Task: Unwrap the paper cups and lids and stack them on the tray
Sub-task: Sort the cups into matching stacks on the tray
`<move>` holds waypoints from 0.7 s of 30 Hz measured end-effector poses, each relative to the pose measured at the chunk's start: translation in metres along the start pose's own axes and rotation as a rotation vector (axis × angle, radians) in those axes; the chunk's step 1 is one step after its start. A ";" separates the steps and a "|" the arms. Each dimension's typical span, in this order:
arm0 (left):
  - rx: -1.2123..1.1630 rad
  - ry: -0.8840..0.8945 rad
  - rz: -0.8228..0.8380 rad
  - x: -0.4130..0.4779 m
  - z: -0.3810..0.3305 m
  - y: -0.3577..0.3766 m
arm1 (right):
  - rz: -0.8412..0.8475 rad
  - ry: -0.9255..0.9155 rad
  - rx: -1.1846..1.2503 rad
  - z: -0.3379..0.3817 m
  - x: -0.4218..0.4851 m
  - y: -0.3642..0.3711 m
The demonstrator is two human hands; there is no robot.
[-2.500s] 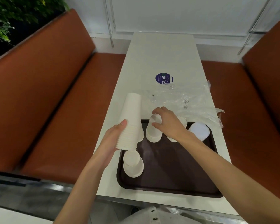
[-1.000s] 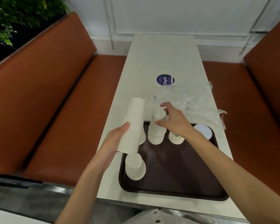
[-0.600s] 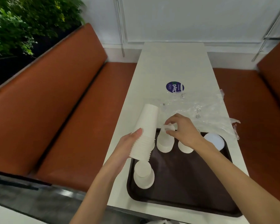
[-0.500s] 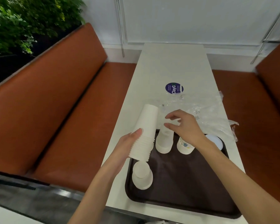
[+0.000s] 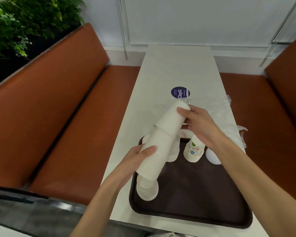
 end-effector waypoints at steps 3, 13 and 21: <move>0.006 -0.005 -0.036 0.000 0.001 -0.007 | -0.128 -0.046 -0.003 0.014 0.007 -0.026; -0.114 0.007 -0.135 0.000 -0.007 -0.020 | -0.109 -0.175 -0.557 -0.021 -0.006 -0.019; -0.106 0.031 -0.096 0.002 -0.012 -0.011 | 0.024 -0.195 -0.862 -0.040 -0.009 -0.002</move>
Point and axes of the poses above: each hand's wrist, its own x-axis towards the middle knuckle, its own y-axis out of the palm, z = x × y, the point moved 7 cm from there along x, towards the middle knuckle, and after that the axes turned 5 degrees about -y, right-handed, at the moved point
